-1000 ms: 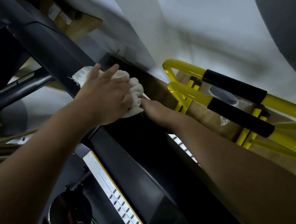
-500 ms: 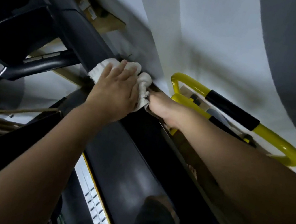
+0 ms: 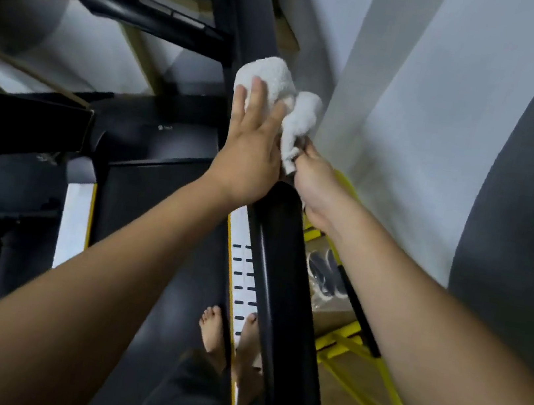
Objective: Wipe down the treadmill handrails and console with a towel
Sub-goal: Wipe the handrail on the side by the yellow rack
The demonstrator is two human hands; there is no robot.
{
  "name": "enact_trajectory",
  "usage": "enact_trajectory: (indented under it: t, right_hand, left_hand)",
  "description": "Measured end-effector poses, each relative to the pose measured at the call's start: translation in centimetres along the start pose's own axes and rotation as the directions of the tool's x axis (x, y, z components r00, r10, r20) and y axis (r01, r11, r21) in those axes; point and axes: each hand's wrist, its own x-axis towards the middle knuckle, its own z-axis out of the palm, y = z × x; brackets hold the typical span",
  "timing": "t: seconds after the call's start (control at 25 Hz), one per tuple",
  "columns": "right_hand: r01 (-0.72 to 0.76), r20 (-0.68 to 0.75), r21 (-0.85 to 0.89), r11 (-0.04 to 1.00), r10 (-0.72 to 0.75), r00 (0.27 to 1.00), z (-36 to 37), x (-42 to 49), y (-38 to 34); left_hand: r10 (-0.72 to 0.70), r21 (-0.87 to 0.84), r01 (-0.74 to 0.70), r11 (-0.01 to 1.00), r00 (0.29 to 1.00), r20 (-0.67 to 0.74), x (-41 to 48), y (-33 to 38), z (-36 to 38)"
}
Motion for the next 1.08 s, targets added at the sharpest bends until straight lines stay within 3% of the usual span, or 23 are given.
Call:
enact_trajectory:
  t: [0.12, 0.24, 0.36, 0.48, 0.68, 0.8, 0.96, 1.08]
  right_hand:
    - [-0.115, 0.008, -0.051, 0.992, 0.115, 0.993, -0.1, -4.2, 1.5]
    - [-0.099, 0.069, -0.105, 0.989, 0.107, 0.992, -0.6, -8.0, 1.7]
    - [-0.066, 0.015, -0.255, 0.965, 0.073, 0.997, -1.3, -3.4, -0.3]
    - [-0.005, -0.036, -0.328, 0.945, -0.007, 0.999, 0.4, -0.4, -1.8]
    - [-0.016, 0.069, -0.297, 0.955, 0.039, 0.997, -1.0, -9.1, 2.1]
    - [0.003, 0.125, -0.325, 0.946, 0.04, 0.991, -2.4, -11.7, 2.9]
    - [0.107, 0.029, -0.525, 0.844, -0.107, 0.994, -0.7, -6.9, -0.3]
    - [0.099, 0.001, -0.49, 0.866, -0.113, 0.994, 0.7, -5.4, -1.5]
  left_hand:
    - [-0.191, -0.397, 0.189, 0.898, 0.981, 0.036, -5.3, 1.5, 0.9]
    - [-0.254, -0.6, 0.278, 0.75, 0.959, 0.127, -7.2, 2.5, 1.8]
    - [-0.312, -0.655, 0.318, 0.685, 0.941, 0.131, -5.7, 2.9, 1.3]
    - [-0.404, -0.747, 0.401, 0.53, 0.894, 0.194, -6.6, 1.0, 1.5]
    - [-0.354, -0.818, 0.417, 0.396, 0.891, 0.284, -13.8, 2.9, 4.0]
    - [-0.323, -0.84, 0.392, 0.375, 0.905, 0.278, -16.2, 3.9, 5.4]
    - [-0.305, -0.79, 0.4, 0.465, 0.91, 0.282, -15.2, 2.6, 5.2]
    - [-0.313, -0.833, 0.396, 0.386, 0.906, 0.285, -11.8, 0.4, 4.1]
